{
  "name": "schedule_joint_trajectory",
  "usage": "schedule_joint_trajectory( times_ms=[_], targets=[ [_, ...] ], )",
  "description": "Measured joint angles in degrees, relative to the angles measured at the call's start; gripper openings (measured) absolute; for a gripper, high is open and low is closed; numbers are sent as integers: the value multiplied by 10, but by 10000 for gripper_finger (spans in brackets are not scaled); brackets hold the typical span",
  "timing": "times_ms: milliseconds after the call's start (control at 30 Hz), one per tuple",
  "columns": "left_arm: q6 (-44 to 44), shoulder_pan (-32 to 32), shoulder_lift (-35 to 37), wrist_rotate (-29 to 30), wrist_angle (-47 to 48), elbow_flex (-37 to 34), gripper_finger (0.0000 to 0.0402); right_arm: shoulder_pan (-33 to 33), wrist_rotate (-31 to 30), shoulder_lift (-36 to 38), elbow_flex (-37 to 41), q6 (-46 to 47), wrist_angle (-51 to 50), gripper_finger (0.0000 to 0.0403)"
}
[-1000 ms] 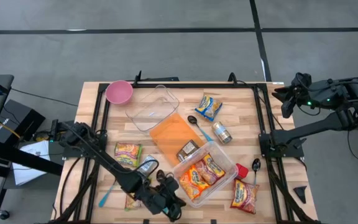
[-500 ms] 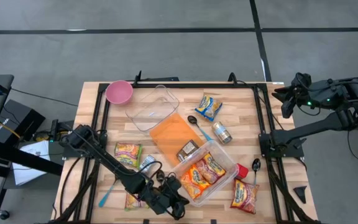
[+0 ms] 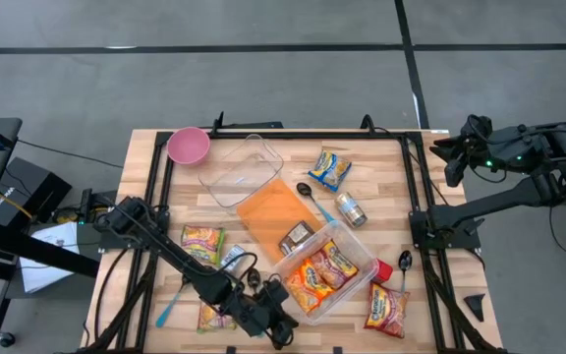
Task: Pick & Place Food Item
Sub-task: Put the blue spoon into the top transparent bin
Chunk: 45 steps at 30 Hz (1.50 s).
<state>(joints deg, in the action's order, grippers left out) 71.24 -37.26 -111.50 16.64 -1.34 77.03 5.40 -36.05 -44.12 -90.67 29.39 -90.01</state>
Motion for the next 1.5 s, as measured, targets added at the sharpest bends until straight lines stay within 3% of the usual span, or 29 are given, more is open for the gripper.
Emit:
schedule_joint_trajectory(
  times_ms=[367,733,867,1067,1233,1500],
  targets=[
    [28,-54,0,-207,14,0,0,0,0,0,0,0,0,93],
    [73,-86,3,-181,50,0,0,0,0,0,0,0,0,93],
    [187,-91,36,-163,247,0,0,0,0,0,0,0,0,93],
    [393,-132,147,-111,598,0,0,0,0,0,0,1,0,93],
    [372,-132,249,-132,746,0,0,0,0,0,0,2,0,93],
    [338,-129,368,-115,856,0,0,0,0,0,0,6,0,93]
  ],
)
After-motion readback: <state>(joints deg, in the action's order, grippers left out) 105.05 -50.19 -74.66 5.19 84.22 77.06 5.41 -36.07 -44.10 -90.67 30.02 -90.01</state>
